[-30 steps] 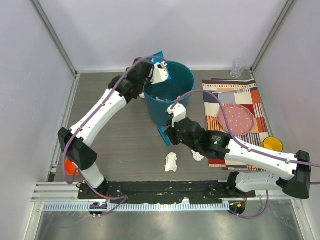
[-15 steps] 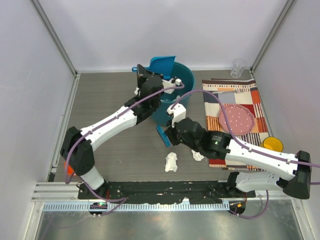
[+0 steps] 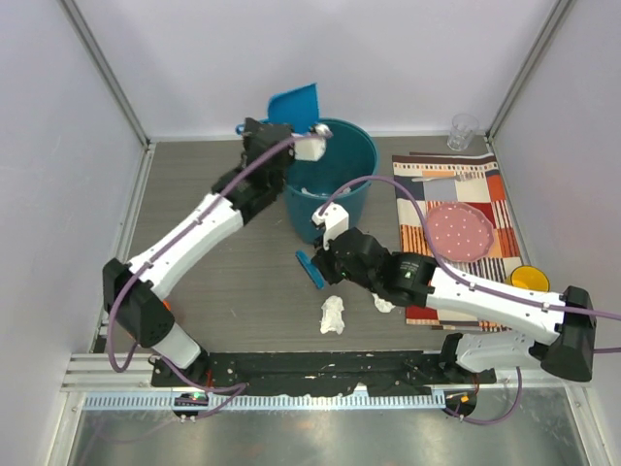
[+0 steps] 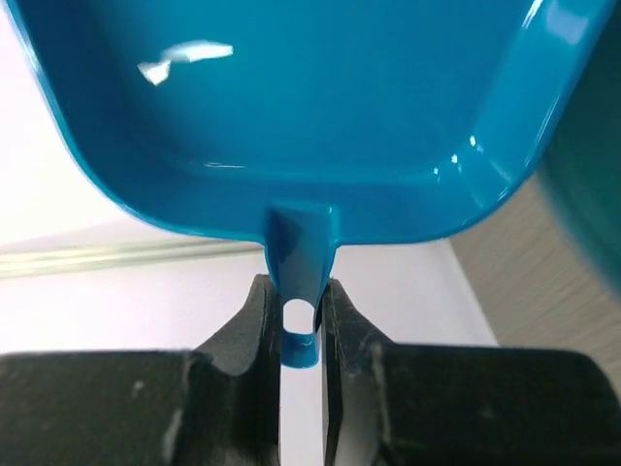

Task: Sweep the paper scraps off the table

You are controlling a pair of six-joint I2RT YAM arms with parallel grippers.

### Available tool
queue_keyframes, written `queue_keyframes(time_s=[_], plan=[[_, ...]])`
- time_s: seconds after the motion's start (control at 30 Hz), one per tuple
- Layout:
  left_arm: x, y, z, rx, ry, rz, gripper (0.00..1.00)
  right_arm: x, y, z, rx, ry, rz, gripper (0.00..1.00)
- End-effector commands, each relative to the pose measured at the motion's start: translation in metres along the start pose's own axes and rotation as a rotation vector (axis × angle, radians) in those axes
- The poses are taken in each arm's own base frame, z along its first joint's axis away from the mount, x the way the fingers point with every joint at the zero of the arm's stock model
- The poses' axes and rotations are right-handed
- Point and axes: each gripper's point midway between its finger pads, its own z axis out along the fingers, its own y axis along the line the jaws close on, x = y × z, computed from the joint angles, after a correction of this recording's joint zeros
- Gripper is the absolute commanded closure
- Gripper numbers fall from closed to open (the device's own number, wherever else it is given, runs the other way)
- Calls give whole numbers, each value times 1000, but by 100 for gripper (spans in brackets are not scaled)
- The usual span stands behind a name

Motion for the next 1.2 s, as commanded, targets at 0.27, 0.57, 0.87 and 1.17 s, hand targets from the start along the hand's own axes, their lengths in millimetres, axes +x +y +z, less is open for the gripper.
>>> queue_keyframes(time_s=[0.27,0.57,0.87,1.17], plan=[[158,-73,-31,442,138,-609,100,-46,7,5,69,-5,-99,99],[179,-216,-125,988,175,-552,100,4,-65,-68,340,78,81,99],[147,-293,-198,1274,121,-119,100,63,-125,-109,756,230,177,99],[88,-340,-229,1392,-32,64,100,86,-151,-98,822,268,213,99]])
